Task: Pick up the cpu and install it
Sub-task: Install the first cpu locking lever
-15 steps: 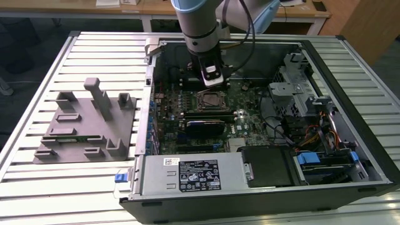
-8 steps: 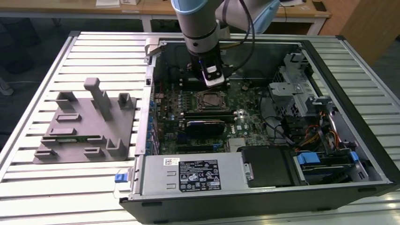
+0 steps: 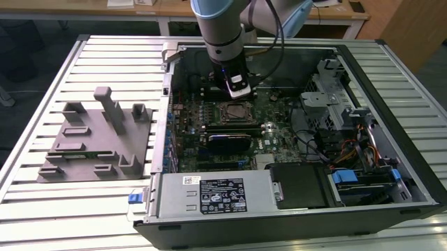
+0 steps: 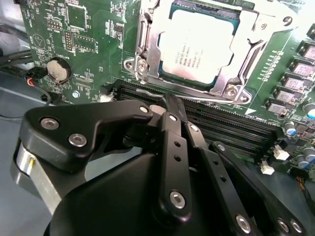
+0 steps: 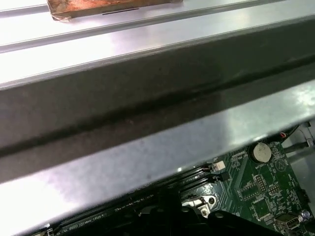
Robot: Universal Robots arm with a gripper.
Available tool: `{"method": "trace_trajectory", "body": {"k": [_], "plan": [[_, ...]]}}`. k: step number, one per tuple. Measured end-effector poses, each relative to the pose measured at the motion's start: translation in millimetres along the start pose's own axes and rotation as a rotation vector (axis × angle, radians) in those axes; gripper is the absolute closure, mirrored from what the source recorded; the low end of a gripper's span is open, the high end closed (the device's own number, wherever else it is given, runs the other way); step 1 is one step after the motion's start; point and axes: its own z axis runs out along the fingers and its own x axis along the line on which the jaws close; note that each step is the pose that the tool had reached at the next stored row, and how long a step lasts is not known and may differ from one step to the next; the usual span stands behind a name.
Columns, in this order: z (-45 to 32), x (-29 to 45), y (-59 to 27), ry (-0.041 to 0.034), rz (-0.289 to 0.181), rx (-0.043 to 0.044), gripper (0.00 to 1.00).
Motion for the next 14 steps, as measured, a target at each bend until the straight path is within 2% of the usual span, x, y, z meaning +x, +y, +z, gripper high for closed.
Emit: {"method": "trace_trajectory", "body": {"k": [14], "plan": [[3.5,0.3,-2.1,-0.0046,-0.003,0.0068,0.89]]}}
